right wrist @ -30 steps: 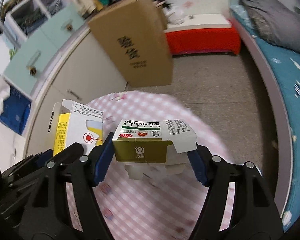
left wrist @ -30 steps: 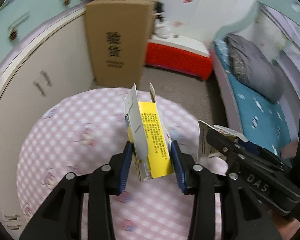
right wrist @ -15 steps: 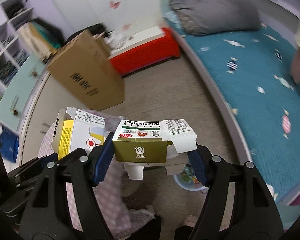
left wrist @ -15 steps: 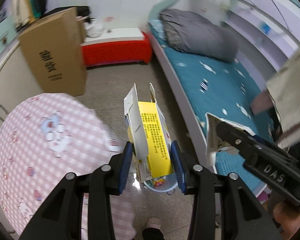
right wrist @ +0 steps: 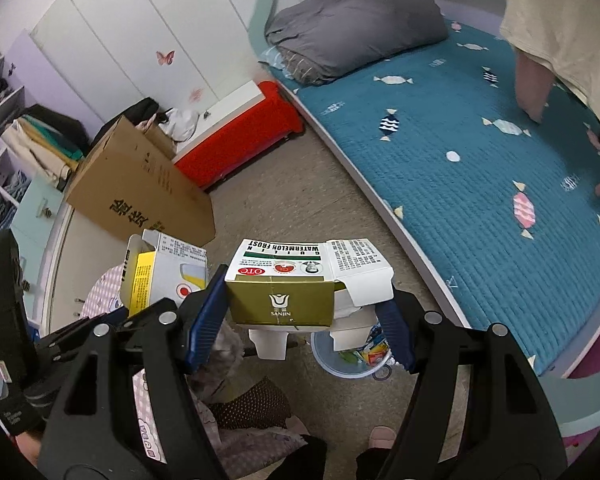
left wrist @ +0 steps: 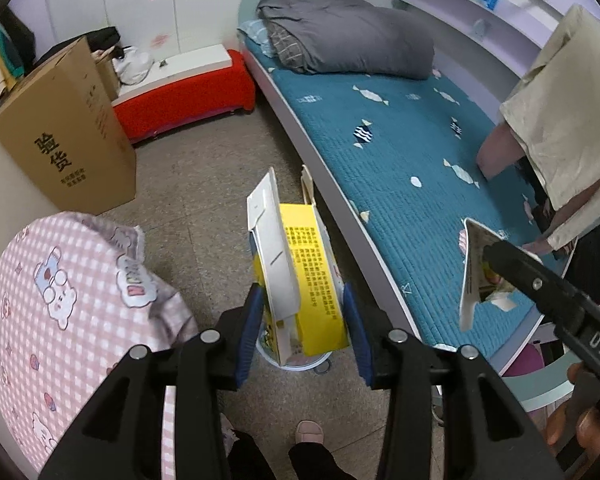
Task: Collect trash
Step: 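Drop the yellow box into the basin with the left gripper while the right carries the olive box, then lower the olive box over the basin and open the right gripper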
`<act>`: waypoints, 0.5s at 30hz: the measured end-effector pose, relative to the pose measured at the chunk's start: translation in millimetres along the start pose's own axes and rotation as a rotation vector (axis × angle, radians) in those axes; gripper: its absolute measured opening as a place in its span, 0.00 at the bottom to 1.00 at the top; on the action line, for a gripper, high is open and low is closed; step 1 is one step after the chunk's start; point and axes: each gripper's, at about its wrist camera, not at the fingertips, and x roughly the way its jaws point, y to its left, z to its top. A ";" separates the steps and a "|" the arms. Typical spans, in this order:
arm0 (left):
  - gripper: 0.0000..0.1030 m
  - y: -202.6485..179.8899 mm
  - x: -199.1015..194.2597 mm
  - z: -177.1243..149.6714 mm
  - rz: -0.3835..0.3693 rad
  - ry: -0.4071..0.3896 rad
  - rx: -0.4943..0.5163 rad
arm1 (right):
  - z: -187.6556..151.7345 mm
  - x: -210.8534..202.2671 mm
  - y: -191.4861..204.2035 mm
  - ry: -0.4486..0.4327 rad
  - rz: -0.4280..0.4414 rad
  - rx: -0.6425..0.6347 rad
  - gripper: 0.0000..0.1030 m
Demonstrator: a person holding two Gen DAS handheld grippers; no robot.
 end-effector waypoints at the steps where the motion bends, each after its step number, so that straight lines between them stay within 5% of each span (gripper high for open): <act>1: 0.45 -2.9 0.9 1.9 0.000 0.002 0.000 | -0.4 -0.3 -1.2 -0.002 0.000 0.004 0.66; 7: 0.70 -6.1 9.7 3.8 0.015 0.045 -0.046 | -0.7 -4.9 -17.7 -0.002 -0.005 0.031 0.66; 15: 0.71 6.5 6.5 -5.3 0.044 0.054 -0.089 | -6.7 1.7 -11.7 0.021 0.014 0.029 0.66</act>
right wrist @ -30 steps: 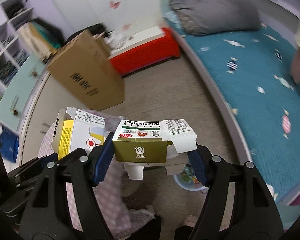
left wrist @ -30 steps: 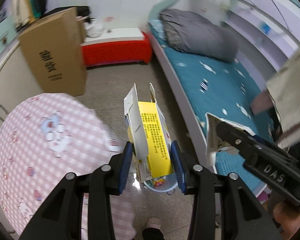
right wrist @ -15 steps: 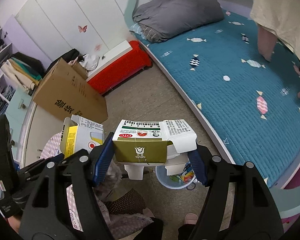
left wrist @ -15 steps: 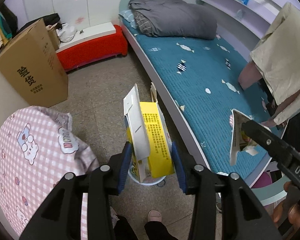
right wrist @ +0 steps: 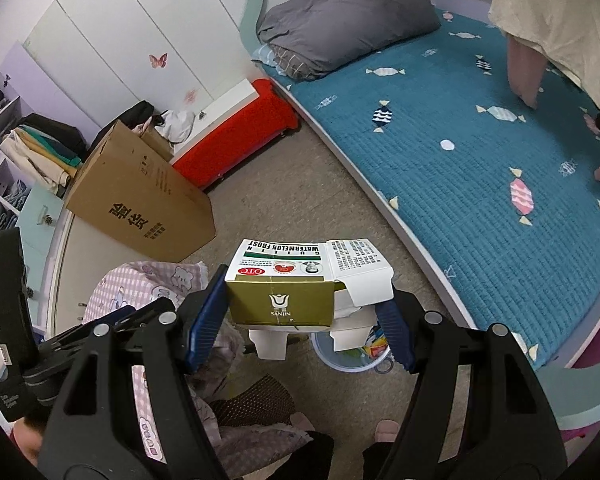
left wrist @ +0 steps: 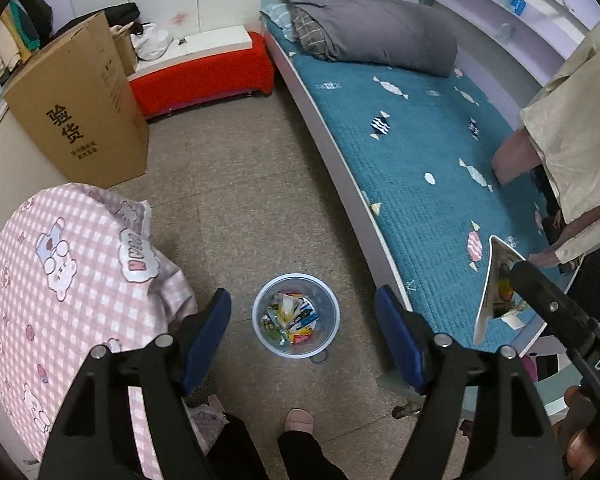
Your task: Collect trash
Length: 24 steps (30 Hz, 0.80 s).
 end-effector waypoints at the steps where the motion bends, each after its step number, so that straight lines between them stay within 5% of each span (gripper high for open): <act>1: 0.71 2.1 -1.1 -0.6 0.004 -0.002 -0.003 | -0.7 0.9 1.8 0.003 0.003 -0.004 0.66; 18: 0.73 54.5 -23.9 -6.8 0.088 -0.039 -0.090 | -8.3 29.4 56.1 0.053 0.087 -0.103 0.68; 24: 0.73 68.7 -34.6 -10.3 0.119 -0.055 -0.123 | -7.5 46.6 61.2 0.077 0.082 -0.130 0.77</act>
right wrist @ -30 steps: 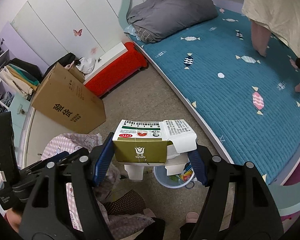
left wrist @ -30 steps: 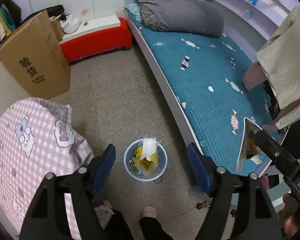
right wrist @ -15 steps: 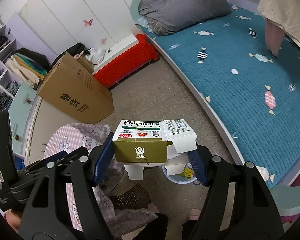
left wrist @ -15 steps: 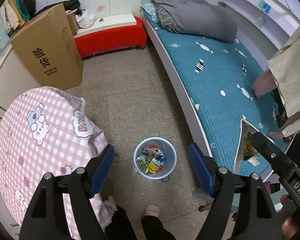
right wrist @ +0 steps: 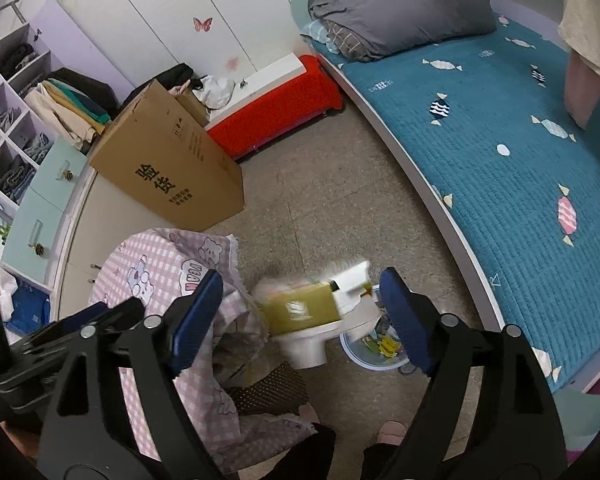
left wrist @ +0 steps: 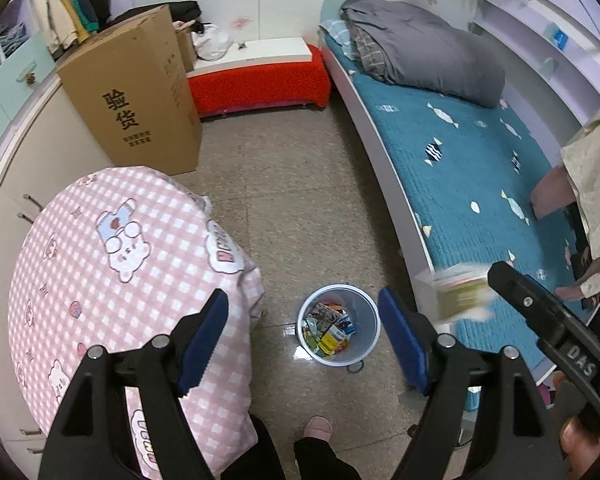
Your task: Collect trash
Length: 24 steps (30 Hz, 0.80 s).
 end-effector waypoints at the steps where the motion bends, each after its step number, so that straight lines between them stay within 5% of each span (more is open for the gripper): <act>1: 0.73 1.7 -1.9 -0.5 0.003 -0.003 -0.005 | 0.0 1.9 -0.3 0.008 -0.001 -0.005 0.78; 12: 0.73 8.2 -47.5 -18.7 0.064 -0.082 -0.038 | -12.8 -33.7 22.7 -0.018 0.031 -0.090 0.78; 24: 0.79 25.3 -146.6 -57.4 0.062 -0.238 -0.006 | -50.9 -133.0 74.5 -0.197 0.018 -0.217 0.78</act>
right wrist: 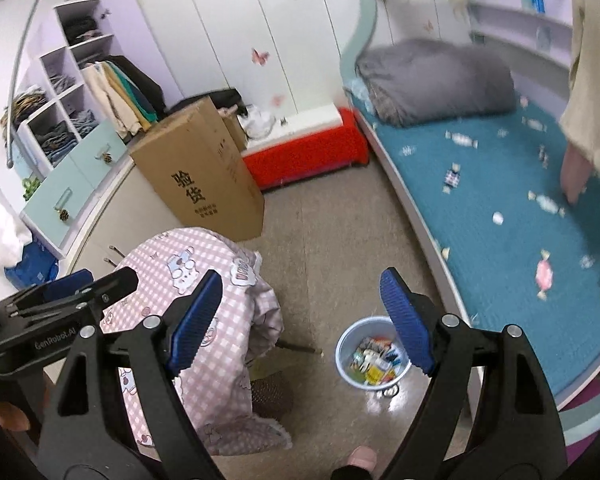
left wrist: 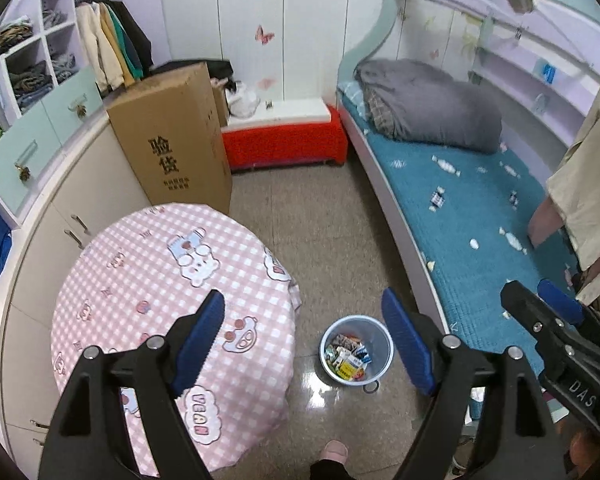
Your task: Collect trash
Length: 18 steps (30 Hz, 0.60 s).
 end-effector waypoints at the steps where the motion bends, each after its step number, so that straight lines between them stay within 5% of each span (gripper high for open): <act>1: 0.80 4.6 -10.3 -2.7 -0.002 -0.017 0.003 | -3.1 -13.7 8.8 -0.025 -0.004 -0.013 0.78; 18: 0.86 91.9 -171.9 -88.6 -0.070 -0.232 0.089 | -95.5 -156.2 125.2 -0.230 -0.054 -0.042 0.81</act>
